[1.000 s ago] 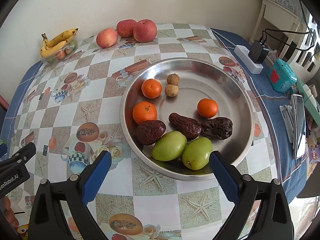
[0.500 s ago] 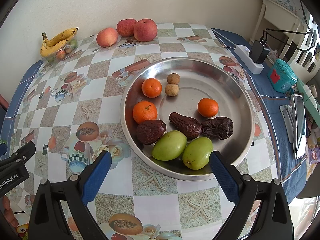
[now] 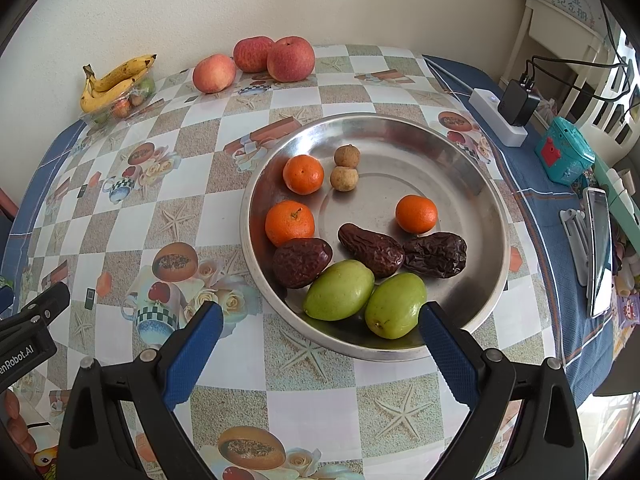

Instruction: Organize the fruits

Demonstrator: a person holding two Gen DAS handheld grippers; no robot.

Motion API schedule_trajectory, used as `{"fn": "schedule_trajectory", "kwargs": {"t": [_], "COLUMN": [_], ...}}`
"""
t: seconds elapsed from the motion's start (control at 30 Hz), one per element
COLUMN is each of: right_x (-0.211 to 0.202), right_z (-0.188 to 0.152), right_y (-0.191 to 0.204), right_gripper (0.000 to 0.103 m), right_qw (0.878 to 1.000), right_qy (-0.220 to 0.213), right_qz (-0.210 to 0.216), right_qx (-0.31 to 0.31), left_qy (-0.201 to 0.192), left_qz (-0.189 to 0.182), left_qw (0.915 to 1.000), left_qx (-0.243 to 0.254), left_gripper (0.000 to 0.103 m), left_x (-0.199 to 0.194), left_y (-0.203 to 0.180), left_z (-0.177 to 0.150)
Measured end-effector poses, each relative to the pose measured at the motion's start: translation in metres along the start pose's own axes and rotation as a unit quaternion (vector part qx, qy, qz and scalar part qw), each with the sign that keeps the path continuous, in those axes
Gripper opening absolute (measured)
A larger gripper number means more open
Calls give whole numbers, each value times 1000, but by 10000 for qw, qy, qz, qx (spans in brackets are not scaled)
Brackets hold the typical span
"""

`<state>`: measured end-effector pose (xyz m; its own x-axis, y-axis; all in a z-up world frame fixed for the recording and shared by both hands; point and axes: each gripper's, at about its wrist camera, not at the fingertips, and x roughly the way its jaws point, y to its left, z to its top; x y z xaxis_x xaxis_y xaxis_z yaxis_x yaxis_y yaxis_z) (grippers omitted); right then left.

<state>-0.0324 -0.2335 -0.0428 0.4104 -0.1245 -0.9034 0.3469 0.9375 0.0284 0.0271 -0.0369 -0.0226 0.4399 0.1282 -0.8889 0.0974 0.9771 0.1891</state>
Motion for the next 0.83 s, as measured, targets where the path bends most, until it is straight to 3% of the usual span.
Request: {"fn": "schedule_trajectory", "kwargs": {"t": [0.83], "right_x": [1], "right_z": [0], "right_y": [0], "right_gripper": [98], "right_qw": [10000], "right_qy": [35], "right_qz": [12], "right_qx": [-13], "left_qy": [-104], "left_qz": [-28], "left_qw": [9999], "left_qx": [-45], "left_gripper": [103], "left_x": [-6], "left_y": [0], "left_z": [1]}}
